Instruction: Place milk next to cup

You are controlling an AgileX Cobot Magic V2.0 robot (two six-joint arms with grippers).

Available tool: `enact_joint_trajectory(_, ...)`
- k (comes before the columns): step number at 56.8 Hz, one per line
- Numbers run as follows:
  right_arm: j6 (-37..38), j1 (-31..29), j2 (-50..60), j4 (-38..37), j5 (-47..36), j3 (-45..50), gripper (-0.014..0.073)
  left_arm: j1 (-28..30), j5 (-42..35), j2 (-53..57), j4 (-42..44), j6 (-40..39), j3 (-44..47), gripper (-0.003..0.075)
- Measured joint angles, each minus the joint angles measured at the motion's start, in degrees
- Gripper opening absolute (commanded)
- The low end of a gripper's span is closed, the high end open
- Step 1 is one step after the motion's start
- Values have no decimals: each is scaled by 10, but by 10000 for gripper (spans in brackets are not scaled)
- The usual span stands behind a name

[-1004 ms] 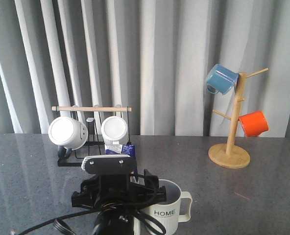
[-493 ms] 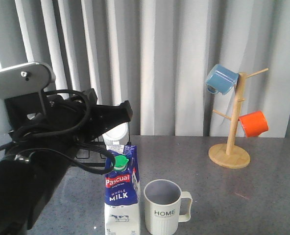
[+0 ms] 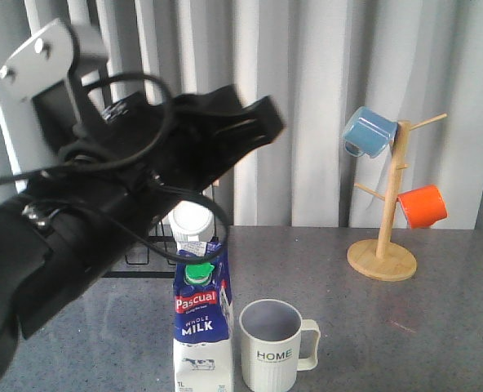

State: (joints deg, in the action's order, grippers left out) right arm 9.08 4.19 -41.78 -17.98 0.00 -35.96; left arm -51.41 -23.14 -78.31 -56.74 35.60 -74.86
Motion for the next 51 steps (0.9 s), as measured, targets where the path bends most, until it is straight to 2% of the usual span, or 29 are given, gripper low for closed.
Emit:
enact_joint_trajectory(8,0,-1,0,0,0,0,-8,-38,271,0,232,-143,-61,-8)
enact_joint_trajectory(11,0,-2,0,0,0,0,-8,-50,347,-2,297,-184,-62,-8)
enact_joint_trajectory(15,0,-2,0,0,0,0,-8,-52,424,-8,372,-242,-48,-8)
enact_joint_trajectory(20,0,-2,0,0,0,0,-8,-45,464,-6,481,-325,-11,-8)
enact_joint_trajectory(27,0,-2,0,0,0,0,-8,-14,465,45,605,-447,69,-7)
enact_joint_trajectory(32,0,-2,0,0,0,0,-8,29,435,116,640,-490,144,-7)
enact_joint_trajectory(41,0,-2,0,0,0,0,-8,134,347,279,653,-505,292,-7)
enact_joint_trajectory(51,0,-2,0,0,0,0,-8,280,256,485,653,-507,470,-6)
